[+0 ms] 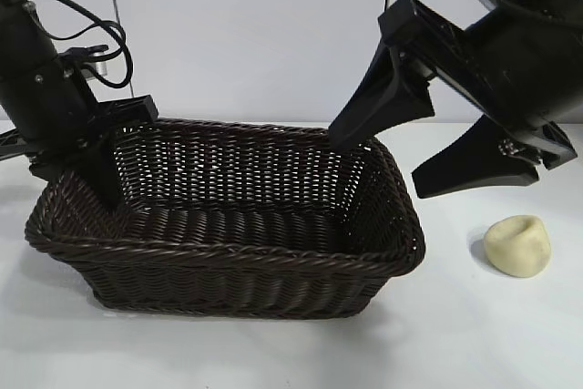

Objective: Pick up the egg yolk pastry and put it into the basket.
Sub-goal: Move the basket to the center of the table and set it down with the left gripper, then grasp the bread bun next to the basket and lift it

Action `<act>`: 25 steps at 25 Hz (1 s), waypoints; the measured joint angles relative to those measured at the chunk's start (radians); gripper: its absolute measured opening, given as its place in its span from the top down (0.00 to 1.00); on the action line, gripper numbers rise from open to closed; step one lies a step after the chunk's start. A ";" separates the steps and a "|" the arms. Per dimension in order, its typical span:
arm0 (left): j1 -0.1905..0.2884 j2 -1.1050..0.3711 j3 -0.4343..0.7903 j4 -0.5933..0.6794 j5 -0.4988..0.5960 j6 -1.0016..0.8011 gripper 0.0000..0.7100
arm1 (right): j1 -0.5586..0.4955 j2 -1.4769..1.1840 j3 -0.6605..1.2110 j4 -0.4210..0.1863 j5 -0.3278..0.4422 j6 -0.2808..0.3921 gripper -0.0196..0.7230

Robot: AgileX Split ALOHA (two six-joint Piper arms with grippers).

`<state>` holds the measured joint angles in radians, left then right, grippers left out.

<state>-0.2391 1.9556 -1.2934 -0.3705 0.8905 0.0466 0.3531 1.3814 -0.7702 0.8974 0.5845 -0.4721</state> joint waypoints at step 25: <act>0.010 -0.241 -0.005 0.184 0.122 0.008 0.11 | 0.000 0.000 0.000 0.000 -0.001 0.000 0.16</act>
<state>-0.2293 1.7149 -1.2984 -0.1862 1.0123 0.0543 0.3531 1.3814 -0.7702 0.8974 0.5832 -0.4721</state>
